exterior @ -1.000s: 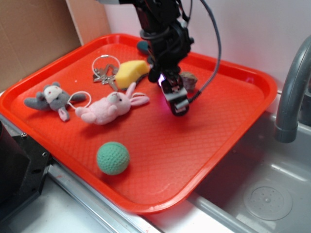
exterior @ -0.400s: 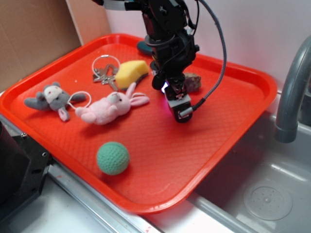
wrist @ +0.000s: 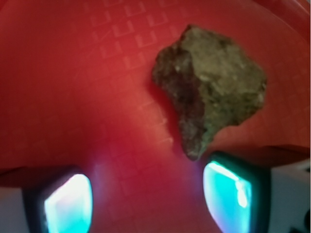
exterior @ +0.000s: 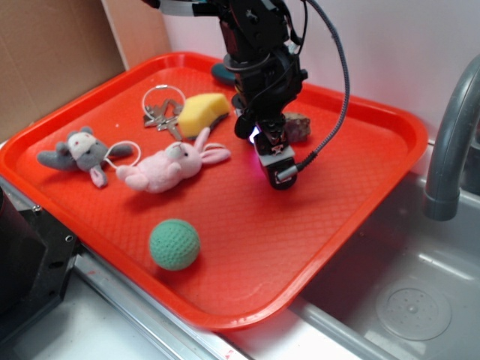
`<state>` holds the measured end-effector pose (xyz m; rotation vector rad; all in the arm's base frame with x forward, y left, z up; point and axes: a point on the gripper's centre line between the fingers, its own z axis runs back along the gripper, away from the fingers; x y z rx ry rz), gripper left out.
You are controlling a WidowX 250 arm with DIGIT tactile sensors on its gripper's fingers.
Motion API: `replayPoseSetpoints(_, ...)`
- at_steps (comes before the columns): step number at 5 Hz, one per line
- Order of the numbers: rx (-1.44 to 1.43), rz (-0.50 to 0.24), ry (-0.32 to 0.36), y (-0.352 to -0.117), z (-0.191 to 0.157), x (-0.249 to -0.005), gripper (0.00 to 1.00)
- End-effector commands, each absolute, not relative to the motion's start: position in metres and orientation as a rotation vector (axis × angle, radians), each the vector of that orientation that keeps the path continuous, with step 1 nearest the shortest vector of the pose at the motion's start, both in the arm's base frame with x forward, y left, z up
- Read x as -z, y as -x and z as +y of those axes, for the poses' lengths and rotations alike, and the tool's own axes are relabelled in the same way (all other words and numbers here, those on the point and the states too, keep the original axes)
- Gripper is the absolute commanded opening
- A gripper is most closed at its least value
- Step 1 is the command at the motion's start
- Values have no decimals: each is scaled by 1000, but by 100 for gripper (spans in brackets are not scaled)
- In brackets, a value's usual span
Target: Grab the rock.
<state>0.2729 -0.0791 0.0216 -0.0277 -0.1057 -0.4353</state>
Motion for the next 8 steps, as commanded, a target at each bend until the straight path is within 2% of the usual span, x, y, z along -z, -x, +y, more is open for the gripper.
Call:
replayPoseSetpoints(1, 348, -257, -11, -301, -39, -97, 100)
replayPoseSetpoints(2, 370, -299, 11, -312, -33, -101, 100)
replayPoseSetpoints(3, 452, -280, 55, -324, -48, -88, 100)
replayPoseSetpoints(4, 541, -245, 85, -324, -69, -76, 100)
replayPoseSetpoints(6, 631, -158, 111, -317, -86, -48, 100)
replayPoseSetpoints(7, 611, -97, 94, -317, -83, -29, 100)
replayPoseSetpoints(8, 595, -92, 68, -304, -94, -9, 0)
